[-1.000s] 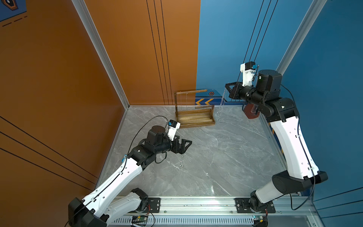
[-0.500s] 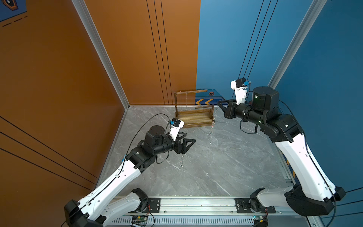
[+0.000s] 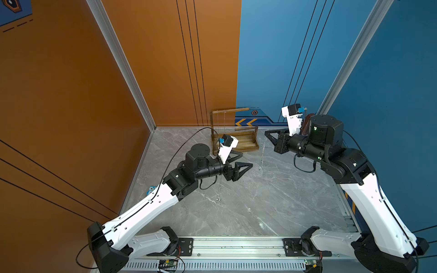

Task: Take the necklace off the jewelry display stand
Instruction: Place the necklace at the center of the board.

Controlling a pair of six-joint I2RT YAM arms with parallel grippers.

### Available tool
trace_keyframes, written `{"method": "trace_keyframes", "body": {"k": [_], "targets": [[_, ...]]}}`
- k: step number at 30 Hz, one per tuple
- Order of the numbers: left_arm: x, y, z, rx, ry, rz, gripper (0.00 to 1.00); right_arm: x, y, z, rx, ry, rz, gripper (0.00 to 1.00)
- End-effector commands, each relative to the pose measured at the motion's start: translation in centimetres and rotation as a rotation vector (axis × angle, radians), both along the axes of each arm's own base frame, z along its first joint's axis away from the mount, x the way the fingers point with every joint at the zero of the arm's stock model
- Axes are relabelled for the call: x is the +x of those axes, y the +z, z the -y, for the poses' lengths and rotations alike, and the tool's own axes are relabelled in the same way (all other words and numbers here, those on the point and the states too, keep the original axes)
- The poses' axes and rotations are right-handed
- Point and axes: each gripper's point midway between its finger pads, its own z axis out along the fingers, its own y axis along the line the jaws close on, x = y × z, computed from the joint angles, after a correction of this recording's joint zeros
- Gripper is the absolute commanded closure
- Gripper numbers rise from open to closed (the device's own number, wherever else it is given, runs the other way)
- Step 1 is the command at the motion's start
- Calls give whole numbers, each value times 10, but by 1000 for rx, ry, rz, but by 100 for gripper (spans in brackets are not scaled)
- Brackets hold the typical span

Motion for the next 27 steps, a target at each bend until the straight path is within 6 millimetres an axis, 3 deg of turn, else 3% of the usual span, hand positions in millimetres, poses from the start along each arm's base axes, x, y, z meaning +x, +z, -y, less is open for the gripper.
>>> {"method": "trace_keyframes", "body": {"k": [1,8,16,27], "targets": [[-6,17,16,-24,-87,39,27,-5,-2,-2,-10,19,1,100],[10,16,32,8,-92,51,26,-6,-7,-7,-13,37,-13,100],[16,26,46,-1,-124,63,27,-7,-8,-13,-11,52,-20,100],[14,22,64,36,-161,78,45,-6,-11,-20,-17,58,-28,100]]}}
